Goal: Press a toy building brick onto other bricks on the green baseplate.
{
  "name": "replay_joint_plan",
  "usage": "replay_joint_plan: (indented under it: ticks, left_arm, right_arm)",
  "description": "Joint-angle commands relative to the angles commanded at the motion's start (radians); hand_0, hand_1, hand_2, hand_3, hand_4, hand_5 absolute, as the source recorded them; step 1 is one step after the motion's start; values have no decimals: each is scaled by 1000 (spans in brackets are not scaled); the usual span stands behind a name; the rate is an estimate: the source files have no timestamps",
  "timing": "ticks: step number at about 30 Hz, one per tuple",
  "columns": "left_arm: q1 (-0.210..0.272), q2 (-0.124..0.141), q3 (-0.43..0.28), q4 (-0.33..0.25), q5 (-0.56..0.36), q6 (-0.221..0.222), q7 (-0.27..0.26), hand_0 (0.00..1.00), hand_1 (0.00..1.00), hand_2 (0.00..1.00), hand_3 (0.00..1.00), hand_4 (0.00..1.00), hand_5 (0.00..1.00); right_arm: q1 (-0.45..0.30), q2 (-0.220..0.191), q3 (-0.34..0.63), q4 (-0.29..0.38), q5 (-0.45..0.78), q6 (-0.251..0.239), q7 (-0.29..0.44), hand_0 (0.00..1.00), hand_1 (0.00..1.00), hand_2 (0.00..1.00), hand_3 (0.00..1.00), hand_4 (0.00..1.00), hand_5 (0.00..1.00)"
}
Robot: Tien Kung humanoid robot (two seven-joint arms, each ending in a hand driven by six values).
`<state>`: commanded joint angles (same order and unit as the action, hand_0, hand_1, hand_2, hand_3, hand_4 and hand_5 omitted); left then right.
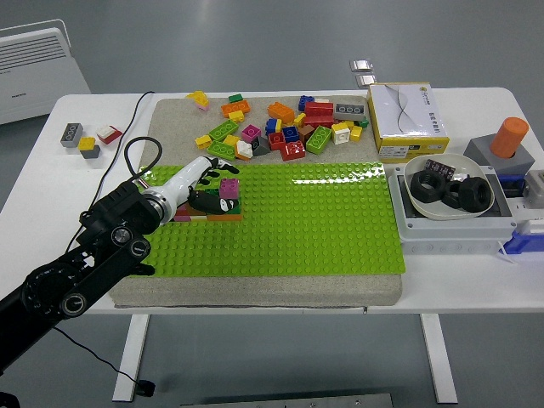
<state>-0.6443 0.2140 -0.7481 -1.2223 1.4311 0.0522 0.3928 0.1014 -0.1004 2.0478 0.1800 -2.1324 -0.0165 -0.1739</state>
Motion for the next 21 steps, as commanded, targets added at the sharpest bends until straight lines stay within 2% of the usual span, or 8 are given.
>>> replay_joint_plan:
  ticks: [6,9,12,13,16,17,18,21]
  left_arm:
    - [21,30,-49,-98,102,23,-7,907,925,933,760,796,2]
    - [32,66,-68,-170,196,34,-1,907,925,933,760,796,2]
    - [35,105,-54,-237,294,1,19,907,925,933,760,796,2]
    - [35,114,-45,-258,324,-13,26,998,949,940,667,890,194]
    - [37,116,-27,-285,393,-44,43,998,949,940,667,890,194]
    - [38,114,-23,-290,416,-53,48,998,949,940,667,890,194]
    - [39,108,-19,-292,441,-62,54,998,953,947,673,919,271]
    - [38,92,-9,-285,495,-78,62,998,953,947,673,919,271]
  right_arm:
    - [-3,0,1,0,-1,0,1,520,677,718,686,726,786]
    - [-4,-1,0,0,-1,0,1,519,676,718,687,725,784]
    - [-4,-2,0,0,-1,0,2,519,676,718,687,725,784]
    - [-4,-2,0,0,-1,0,2,519,676,719,686,723,783]
    - [-2,-4,4,0,-5,1,3,519,676,719,686,723,783]
    - [-1,-4,5,0,-6,2,4,519,676,719,686,723,783]
    - [-1,-5,5,0,-6,2,4,519,674,717,686,724,784]
    - [1,-7,2,0,-3,4,6,519,674,717,686,724,784]
